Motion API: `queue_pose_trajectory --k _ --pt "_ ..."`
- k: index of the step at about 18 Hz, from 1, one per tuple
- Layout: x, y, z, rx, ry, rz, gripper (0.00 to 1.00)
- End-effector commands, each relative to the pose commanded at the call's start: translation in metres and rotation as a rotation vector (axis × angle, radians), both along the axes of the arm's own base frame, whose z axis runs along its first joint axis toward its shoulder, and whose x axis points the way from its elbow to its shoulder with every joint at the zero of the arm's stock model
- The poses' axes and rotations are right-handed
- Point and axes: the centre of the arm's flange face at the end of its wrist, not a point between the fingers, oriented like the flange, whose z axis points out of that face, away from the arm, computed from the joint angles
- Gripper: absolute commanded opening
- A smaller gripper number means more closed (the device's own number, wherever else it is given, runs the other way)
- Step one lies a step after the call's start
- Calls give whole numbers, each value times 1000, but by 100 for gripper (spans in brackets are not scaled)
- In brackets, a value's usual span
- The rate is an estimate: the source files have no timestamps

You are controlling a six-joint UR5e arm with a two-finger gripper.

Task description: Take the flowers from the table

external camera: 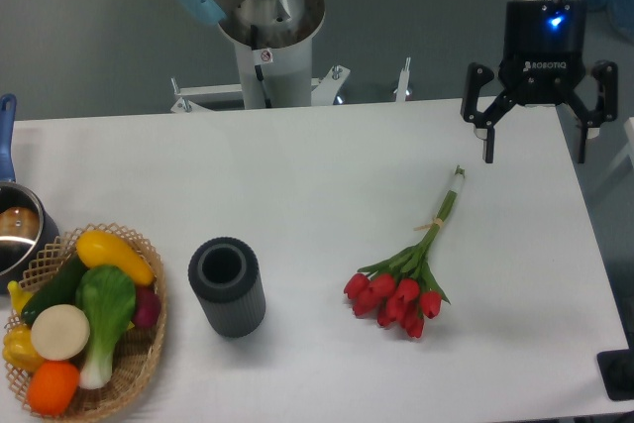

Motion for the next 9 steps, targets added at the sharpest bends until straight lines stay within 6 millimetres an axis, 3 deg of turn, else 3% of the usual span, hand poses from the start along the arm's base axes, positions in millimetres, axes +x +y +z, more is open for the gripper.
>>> queue_pose_trajectory --k 9 --pt "-1 3 -4 -11 10 -21 100"
